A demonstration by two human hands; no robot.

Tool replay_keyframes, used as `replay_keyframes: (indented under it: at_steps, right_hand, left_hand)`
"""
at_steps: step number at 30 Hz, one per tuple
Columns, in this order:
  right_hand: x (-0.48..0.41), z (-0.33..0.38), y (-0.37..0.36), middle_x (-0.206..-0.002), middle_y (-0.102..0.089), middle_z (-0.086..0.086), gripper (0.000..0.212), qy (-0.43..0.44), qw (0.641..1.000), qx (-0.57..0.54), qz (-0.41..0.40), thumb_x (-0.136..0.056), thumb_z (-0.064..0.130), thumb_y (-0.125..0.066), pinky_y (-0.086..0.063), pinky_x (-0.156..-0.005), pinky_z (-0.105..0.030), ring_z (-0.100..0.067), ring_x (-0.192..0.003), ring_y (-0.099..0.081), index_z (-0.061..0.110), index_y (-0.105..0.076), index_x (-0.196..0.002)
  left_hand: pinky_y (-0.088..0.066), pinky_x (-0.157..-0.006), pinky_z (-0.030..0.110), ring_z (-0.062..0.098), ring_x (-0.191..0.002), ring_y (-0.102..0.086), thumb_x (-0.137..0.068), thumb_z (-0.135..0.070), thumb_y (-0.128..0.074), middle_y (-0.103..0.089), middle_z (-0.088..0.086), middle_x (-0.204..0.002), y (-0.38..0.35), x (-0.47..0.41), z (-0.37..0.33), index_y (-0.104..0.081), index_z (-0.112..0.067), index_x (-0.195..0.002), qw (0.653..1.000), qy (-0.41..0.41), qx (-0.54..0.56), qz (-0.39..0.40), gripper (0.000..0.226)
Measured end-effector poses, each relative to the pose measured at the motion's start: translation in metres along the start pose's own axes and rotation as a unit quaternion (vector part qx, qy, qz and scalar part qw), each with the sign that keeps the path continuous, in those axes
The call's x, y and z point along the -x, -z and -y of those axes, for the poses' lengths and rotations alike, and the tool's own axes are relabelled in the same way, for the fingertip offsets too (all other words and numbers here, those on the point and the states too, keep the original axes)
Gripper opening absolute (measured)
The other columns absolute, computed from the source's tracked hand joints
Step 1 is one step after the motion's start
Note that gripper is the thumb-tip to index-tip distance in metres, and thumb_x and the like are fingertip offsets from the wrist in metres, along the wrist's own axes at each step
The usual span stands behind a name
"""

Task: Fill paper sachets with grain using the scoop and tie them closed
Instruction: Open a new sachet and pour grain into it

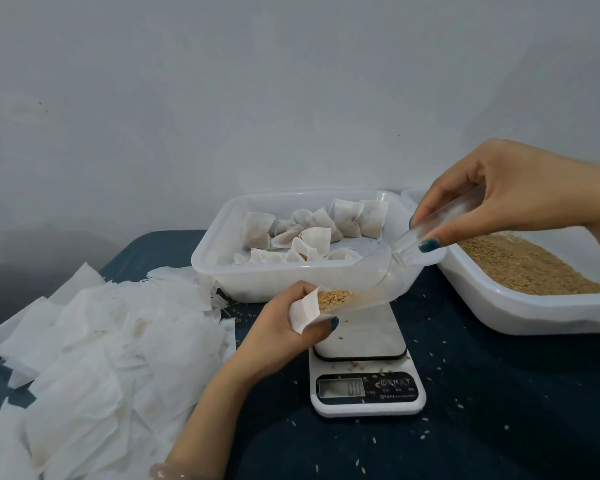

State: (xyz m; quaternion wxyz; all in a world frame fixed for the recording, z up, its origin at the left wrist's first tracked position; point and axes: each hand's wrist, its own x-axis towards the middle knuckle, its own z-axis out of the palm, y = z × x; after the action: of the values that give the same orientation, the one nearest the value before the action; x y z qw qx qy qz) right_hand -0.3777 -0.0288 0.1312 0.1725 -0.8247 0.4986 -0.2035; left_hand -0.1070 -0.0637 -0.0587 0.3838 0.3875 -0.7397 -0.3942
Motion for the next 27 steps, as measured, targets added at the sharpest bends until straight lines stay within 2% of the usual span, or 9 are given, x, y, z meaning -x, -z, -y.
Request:
replay_keyframes:
  at_steps: [5,9,13,17,20,22,24,26,27]
  right_hand:
    - [0.002,0.003,0.003,-0.084,-0.075,0.020,0.030,-0.001,1.000,0.022,-0.016,-0.058,0.053,-0.082,-0.054,-0.093,-0.040,0.002,-0.082,-0.071,0.046,-0.077,-0.087]
    - [0.002,0.003,0.005,-0.083,-0.075,0.019,0.030,0.006,1.000,0.020,-0.022,-0.058,0.054,-0.083,-0.056,-0.090,-0.040,-0.002,-0.081,-0.072,0.046,-0.077,-0.086]
    - [0.002,-0.001,0.005,-0.082,-0.074,0.021,0.026,0.016,1.000,0.000,-0.023,-0.059,0.049,-0.084,-0.055,-0.073,-0.019,0.005,-0.081,-0.070,0.046,-0.077,-0.083]
    - [0.004,-0.010,0.004,-0.084,-0.075,0.019,0.028,0.013,0.999,-0.024,-0.028,-0.059,0.047,-0.084,-0.049,-0.075,-0.015,0.006,-0.083,-0.070,0.042,-0.078,-0.086]
    - [0.006,-0.022,-0.003,-0.084,-0.077,0.011,0.027,0.014,0.995,-0.086,-0.050,-0.061,0.038,-0.086,-0.046,-0.064,-0.003,0.003,-0.074,-0.071,0.034,-0.078,-0.086]
    - [0.009,-0.032,-0.010,-0.082,-0.077,0.009,0.025,0.011,0.991,-0.108,-0.073,-0.060,0.035,-0.086,-0.044,-0.060,-0.001,0.003,-0.067,-0.069,0.033,-0.078,-0.084]
    - [0.013,-0.044,-0.020,-0.085,-0.077,0.009,0.027,-0.003,0.989,-0.118,-0.086,-0.060,0.038,-0.085,-0.050,-0.066,-0.006,-0.001,-0.074,-0.072,0.033,-0.078,-0.086]
    - [0.017,-0.055,-0.030,-0.089,-0.077,0.006,0.030,-0.022,0.983,-0.144,-0.111,-0.060,0.040,-0.084,-0.054,-0.068,-0.013,-0.005,-0.078,-0.073,0.031,-0.078,-0.088]
    - [0.019,-0.061,-0.035,-0.090,-0.077,0.006,0.030,-0.033,0.979,-0.157,-0.130,-0.060,0.041,-0.083,-0.053,-0.065,-0.013,-0.006,-0.077,-0.072,0.032,-0.078,-0.088]
  left_hand:
    - [-0.047,-0.066,0.014,-0.001,-0.078,-0.062,-0.087,-0.029,-0.074,-0.068,-0.015,-0.091,0.001,0.000,0.001,-0.061,-0.030,-0.101,1.000,-0.007,-0.002,-0.009,0.019]
    - [-0.045,-0.065,0.011,-0.003,-0.076,-0.061,-0.088,-0.029,-0.074,-0.066,-0.018,-0.088,0.000,0.000,0.000,-0.061,-0.031,-0.101,1.000,-0.008,-0.001,-0.011,0.019]
    - [-0.045,-0.065,0.011,0.000,-0.076,-0.060,-0.088,-0.030,-0.073,-0.067,-0.013,-0.088,0.000,0.000,0.000,-0.061,-0.028,-0.103,1.000,-0.010,-0.001,-0.015,0.020]
    - [-0.049,-0.068,0.014,0.003,-0.080,-0.063,-0.086,-0.039,-0.071,-0.069,-0.010,-0.093,0.001,0.001,-0.002,-0.061,-0.032,-0.106,1.000,-0.005,0.011,-0.025,0.024]
    - [-0.049,-0.065,0.017,0.002,-0.073,-0.059,-0.082,-0.045,-0.069,-0.066,-0.014,-0.086,0.001,0.001,-0.004,-0.062,-0.034,-0.103,0.999,0.000,0.031,-0.038,0.024]
    - [-0.052,-0.067,0.022,0.005,-0.075,-0.061,-0.084,-0.045,-0.070,-0.068,-0.013,-0.089,0.002,0.001,-0.004,-0.063,-0.034,-0.106,0.998,0.000,0.040,-0.045,0.025]
    - [-0.058,-0.078,0.038,0.015,-0.086,-0.066,-0.084,-0.045,-0.070,-0.070,-0.008,-0.098,0.003,0.001,-0.003,-0.063,-0.035,-0.112,0.998,0.007,0.044,-0.050,0.030]
    - [-0.055,-0.085,0.053,0.022,-0.087,-0.065,-0.083,-0.047,-0.070,-0.069,0.000,-0.097,0.003,0.001,-0.003,-0.063,-0.032,-0.111,0.997,0.014,0.050,-0.058,0.033]
    - [-0.053,-0.085,0.055,0.020,-0.083,-0.063,-0.082,-0.048,-0.071,-0.067,0.004,-0.096,0.003,0.001,-0.003,-0.063,-0.030,-0.109,0.997,0.014,0.050,-0.061,0.033]
